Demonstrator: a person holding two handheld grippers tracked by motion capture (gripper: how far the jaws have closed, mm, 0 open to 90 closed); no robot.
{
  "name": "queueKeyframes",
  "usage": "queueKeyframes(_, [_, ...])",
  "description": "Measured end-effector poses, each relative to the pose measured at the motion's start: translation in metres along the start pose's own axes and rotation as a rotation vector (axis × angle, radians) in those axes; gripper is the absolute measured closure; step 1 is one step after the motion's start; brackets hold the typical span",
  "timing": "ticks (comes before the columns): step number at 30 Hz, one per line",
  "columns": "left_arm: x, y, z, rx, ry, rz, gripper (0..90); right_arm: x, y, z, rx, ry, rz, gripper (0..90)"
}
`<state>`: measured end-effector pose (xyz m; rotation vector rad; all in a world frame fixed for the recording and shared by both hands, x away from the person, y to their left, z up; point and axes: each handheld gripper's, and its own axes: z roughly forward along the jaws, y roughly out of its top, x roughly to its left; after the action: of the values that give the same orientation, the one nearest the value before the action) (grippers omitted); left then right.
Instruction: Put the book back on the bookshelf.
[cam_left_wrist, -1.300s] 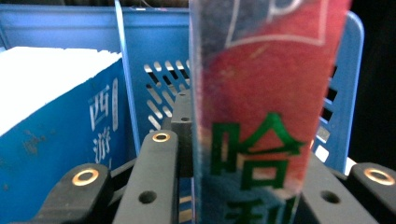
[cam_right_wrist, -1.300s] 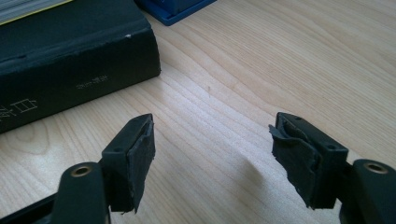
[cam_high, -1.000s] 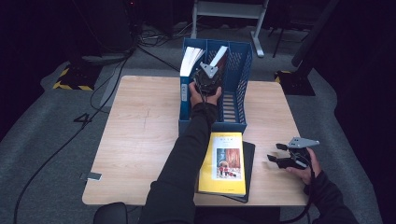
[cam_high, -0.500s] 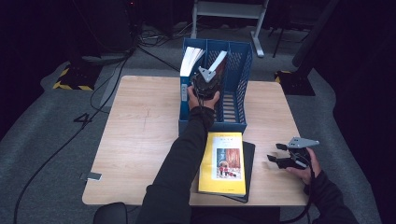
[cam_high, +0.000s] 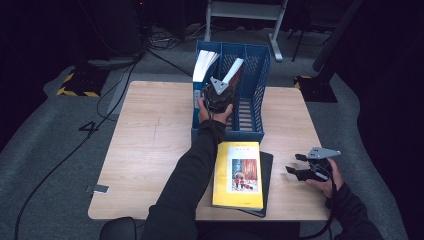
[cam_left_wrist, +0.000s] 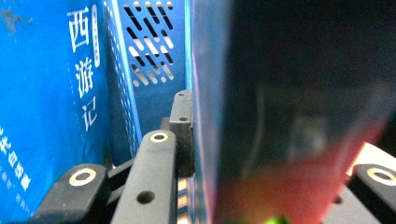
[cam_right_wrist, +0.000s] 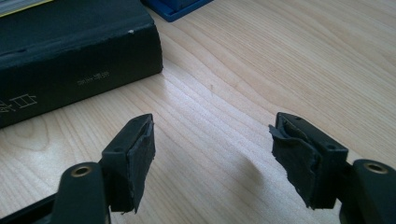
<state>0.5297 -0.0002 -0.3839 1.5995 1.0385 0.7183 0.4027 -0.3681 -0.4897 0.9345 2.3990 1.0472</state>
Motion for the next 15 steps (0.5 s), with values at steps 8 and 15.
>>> queueKeyframes(8, [-0.0044, -0.0010, -0.0024, -0.005, 0.070, 0.018, 73.2, -0.0001, -0.0004, -0.0002, 0.001, 0.005, 0.002, 30.5])
queueKeyframes(15, [-0.0015, -0.0022, -0.0065, -0.003, 0.156, -0.034, 72.4, 0.0004, -0.0006, 0.0007, 0.009, 0.002, -0.004, 30.5])
